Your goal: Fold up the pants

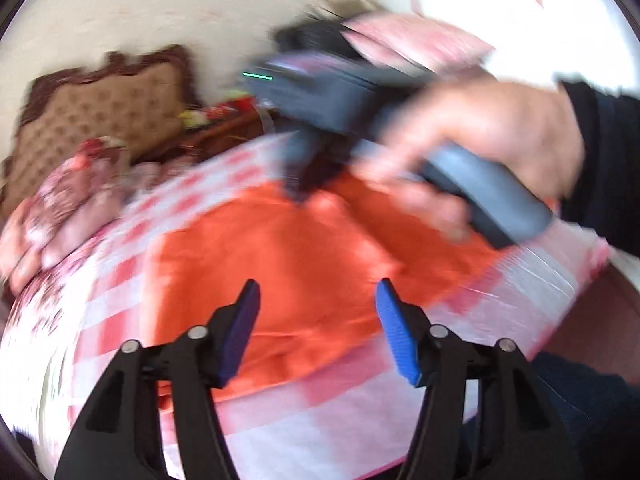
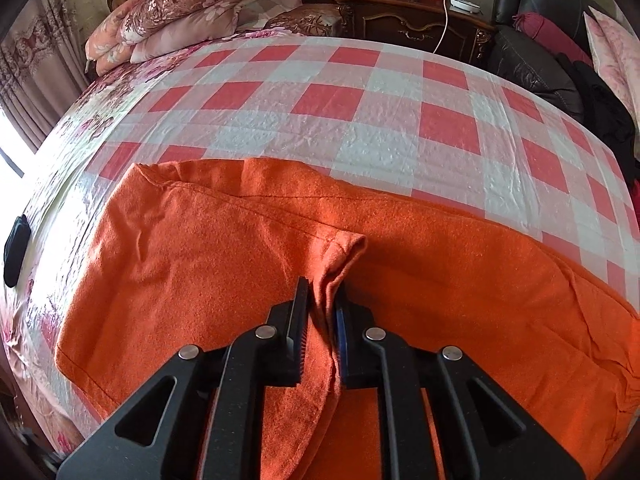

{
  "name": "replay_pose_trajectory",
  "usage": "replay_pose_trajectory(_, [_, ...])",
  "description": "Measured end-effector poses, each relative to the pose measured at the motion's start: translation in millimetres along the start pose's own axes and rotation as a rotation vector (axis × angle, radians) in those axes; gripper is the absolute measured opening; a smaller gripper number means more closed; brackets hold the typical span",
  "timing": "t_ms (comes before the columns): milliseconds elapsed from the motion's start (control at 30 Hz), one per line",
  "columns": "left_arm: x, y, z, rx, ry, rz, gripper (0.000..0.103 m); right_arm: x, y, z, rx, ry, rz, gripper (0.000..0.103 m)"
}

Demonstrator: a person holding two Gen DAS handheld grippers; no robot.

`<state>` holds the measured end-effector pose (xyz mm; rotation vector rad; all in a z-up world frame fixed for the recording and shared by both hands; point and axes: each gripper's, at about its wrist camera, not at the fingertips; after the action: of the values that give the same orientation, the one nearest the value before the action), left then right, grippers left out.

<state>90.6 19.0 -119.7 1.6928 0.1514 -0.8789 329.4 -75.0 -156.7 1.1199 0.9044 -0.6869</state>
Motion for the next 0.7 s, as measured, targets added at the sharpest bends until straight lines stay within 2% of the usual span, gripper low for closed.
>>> replay_pose_trajectory(67, [-17,-5,-43,-0.133,0.066,-0.012,0.067,-9,-2,6,0.029,-0.05,0.011,0.02])
replay_pose_trajectory(133, [-28,-11,-82,-0.216,0.155,-0.025,0.067,-33,-11,15,0.07,-0.111,0.072,0.026])
replay_pose_trajectory(200, [-26,-16,-108,-0.279,0.127,-0.081,0.067,-56,-25,13,0.094,-0.122,0.114,0.032])
replay_pose_trajectory(233, [-22,-18,-118,-0.298,0.117,-0.101,0.066,-63,-33,8,0.089,-0.12,0.125,0.04])
replay_pose_trajectory(300, [-16,-17,-123,-0.3,0.079,-0.102,0.065,-73,-48,-8,0.059,-0.123,0.145,0.05])
replay_pose_trajectory(367, [-3,-18,-129,-0.322,0.033,-0.135,0.065,-74,-63,-26,0.019,-0.136,0.144,0.054])
replay_pose_trajectory(467, [15,-34,-135,-0.343,0.13,-0.25,0.065,-55,-78,-41,-0.032,-0.159,0.079,0.054])
replay_pose_trajectory(500, [14,-38,-139,-0.361,0.127,-0.262,0.067,-50,-83,-41,-0.036,-0.167,0.059,0.054])
replay_pose_trajectory(533, [12,-45,-141,-0.374,0.126,-0.256,0.067,-46,-87,-38,-0.026,-0.164,0.055,0.056])
replay_pose_trajectory(600, [3,-46,-145,-0.375,0.174,-0.245,0.069,-46,-90,-34,-0.02,-0.179,0.064,0.069])
replay_pose_trajectory(700, [1,-35,-154,-0.378,0.191,-0.188,0.069,-44,-90,-29,-0.011,-0.171,0.055,0.075])
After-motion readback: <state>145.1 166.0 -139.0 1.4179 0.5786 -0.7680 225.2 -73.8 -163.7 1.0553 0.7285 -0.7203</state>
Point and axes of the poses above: each gripper's, at about its wrist camera, not at the fingertips, and x roughly the way its jaws point, z to its right, y to its top, and after that the axes turned 15 degrees about -y, right-handed
